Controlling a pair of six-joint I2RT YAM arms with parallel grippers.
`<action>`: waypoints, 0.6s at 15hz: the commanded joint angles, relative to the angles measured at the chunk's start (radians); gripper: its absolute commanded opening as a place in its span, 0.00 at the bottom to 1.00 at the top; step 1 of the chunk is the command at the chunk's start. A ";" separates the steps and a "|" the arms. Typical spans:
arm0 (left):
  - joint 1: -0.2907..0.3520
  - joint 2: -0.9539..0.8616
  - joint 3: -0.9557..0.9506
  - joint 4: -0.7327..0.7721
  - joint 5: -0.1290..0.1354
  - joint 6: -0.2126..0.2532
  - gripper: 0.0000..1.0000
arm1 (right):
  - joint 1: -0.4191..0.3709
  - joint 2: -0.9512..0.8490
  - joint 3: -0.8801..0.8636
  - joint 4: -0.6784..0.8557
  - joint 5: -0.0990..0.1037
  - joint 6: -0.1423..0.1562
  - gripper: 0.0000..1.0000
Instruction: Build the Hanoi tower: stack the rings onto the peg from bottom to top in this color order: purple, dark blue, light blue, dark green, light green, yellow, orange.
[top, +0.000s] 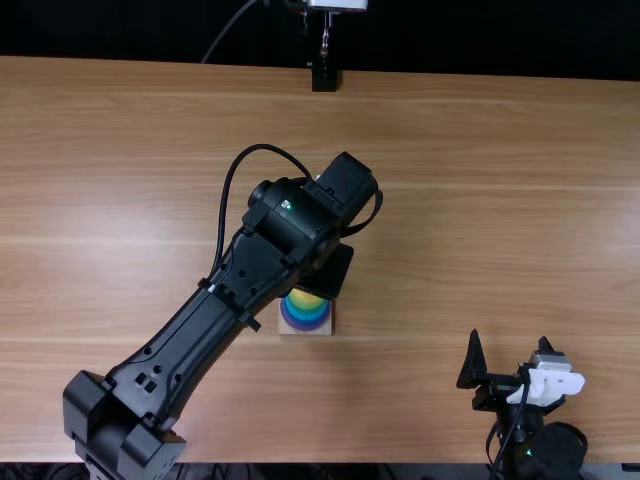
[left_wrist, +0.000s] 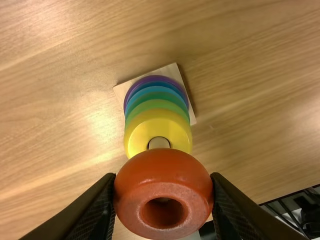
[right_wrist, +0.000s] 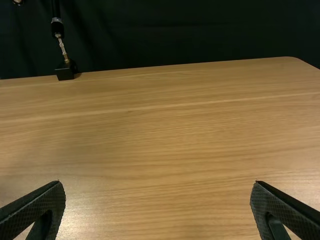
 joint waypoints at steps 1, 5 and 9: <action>-0.010 0.022 0.007 0.004 0.005 -0.006 0.15 | -0.011 -0.013 -0.064 -0.072 0.002 -0.003 1.00; -0.008 0.021 0.007 -0.005 0.007 -0.004 1.00 | -0.013 -0.013 -0.064 -0.072 0.002 -0.003 1.00; 0.001 0.007 0.014 0.010 0.003 -0.001 1.00 | -0.011 -0.013 -0.064 -0.072 0.002 -0.003 1.00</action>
